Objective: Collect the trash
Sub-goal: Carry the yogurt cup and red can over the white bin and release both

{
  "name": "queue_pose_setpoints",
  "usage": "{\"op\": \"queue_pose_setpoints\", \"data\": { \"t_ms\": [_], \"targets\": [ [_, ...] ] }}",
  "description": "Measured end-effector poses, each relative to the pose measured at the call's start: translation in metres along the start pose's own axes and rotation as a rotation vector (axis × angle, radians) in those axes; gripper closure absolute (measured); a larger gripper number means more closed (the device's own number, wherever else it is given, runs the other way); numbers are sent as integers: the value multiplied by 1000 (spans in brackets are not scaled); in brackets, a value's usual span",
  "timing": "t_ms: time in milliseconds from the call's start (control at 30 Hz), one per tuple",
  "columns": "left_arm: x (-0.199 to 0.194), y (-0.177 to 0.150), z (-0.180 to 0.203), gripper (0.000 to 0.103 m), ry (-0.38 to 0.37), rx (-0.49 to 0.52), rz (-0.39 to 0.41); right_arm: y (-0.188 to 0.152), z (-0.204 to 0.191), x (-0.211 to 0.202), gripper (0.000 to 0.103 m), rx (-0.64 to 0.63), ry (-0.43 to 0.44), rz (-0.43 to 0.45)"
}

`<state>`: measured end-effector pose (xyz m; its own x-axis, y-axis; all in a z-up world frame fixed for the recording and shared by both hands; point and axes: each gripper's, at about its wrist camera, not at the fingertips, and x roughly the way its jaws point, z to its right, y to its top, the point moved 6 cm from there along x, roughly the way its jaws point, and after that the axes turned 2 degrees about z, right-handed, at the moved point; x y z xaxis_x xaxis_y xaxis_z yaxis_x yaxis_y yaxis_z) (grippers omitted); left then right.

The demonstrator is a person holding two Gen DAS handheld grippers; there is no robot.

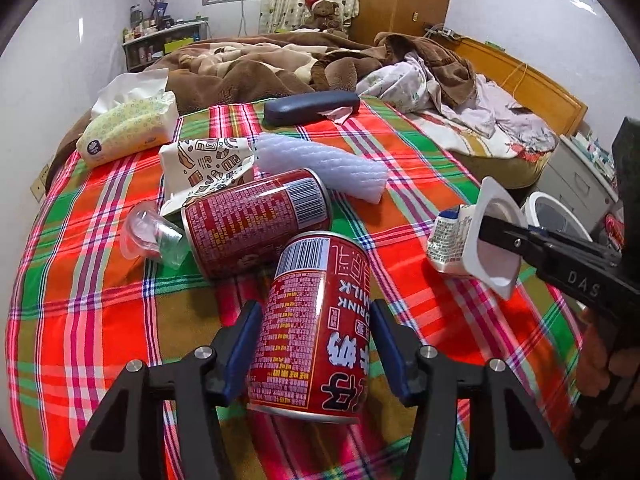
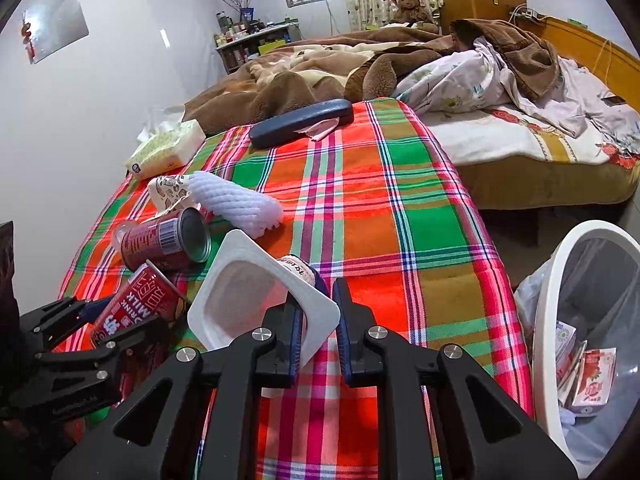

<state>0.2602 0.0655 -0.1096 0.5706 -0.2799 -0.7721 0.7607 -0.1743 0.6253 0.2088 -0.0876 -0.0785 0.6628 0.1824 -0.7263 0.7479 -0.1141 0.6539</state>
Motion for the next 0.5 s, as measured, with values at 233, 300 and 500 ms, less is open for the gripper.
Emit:
{"op": "queue_pose_setpoints", "data": {
  "t_ms": [233, 300, 500],
  "targets": [
    [-18, 1, 14, 50, -15, -9, 38, -1, 4, -11, 88, -2, 12, 26],
    [-23, 1, 21, 50, -18, -8, 49, -1, 6, -15, 88, 5, 15, 34],
    [-32, 0, 35, 50, -11, 0, 63, 0, 14, -28, 88, 13, 10, 62]
  ]
}}
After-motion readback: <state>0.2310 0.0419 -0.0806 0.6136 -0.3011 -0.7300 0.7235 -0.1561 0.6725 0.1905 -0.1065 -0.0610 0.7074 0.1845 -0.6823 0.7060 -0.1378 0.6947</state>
